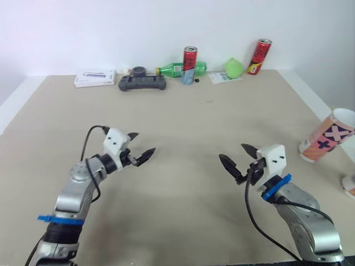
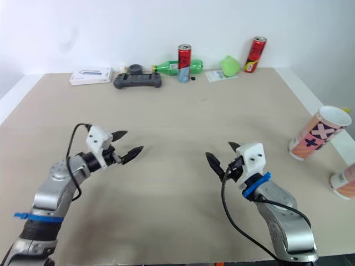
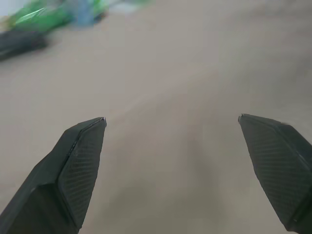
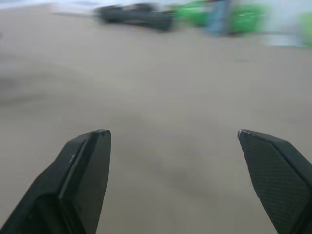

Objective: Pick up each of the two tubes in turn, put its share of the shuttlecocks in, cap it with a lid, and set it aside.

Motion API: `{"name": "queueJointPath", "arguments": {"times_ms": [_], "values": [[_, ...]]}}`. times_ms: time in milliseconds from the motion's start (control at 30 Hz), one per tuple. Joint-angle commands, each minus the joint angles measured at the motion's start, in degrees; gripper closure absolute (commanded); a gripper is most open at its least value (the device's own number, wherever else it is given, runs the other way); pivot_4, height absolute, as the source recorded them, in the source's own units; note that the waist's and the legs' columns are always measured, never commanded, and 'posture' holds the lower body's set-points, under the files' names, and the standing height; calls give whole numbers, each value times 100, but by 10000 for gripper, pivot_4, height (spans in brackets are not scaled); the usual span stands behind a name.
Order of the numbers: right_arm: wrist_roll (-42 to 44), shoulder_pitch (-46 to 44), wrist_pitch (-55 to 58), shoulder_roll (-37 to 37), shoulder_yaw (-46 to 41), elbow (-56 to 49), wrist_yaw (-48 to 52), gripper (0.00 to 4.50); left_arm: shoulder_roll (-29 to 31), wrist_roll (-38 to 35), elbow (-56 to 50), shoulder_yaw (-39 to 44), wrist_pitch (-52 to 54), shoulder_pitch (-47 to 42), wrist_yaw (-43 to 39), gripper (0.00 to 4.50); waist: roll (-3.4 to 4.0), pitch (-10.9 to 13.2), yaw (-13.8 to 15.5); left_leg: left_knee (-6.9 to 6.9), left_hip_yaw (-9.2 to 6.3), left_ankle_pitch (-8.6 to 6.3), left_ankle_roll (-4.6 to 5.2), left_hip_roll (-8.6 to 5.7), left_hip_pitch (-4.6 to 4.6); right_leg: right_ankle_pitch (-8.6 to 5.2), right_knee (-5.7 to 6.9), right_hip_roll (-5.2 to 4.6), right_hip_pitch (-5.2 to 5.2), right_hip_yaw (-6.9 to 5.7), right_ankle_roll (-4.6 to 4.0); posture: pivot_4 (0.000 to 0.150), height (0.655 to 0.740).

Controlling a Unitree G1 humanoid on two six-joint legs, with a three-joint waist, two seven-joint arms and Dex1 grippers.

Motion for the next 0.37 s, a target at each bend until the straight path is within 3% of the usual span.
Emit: {"name": "queueJointPath", "arguments": {"times_ms": [33, 367], "values": [[503, -783, 503, -351, 198, 287, 917, 424, 159, 71, -958, 361, -45, 735, 330, 0, -11, 3, 49, 2, -3, 1, -2, -1, -4, 0, 0, 3, 0, 0, 0, 1500, 7400], [340, -1357, 576, -375, 469, 909, 1542, 424, 264, -37, -1275, 485, 194, 1019, 550, 0, -24, 0, 82, 6, -2, -5, 6, -25, -31, -3, -18, -7, -5, 18, -3, 1500, 7400]]}}
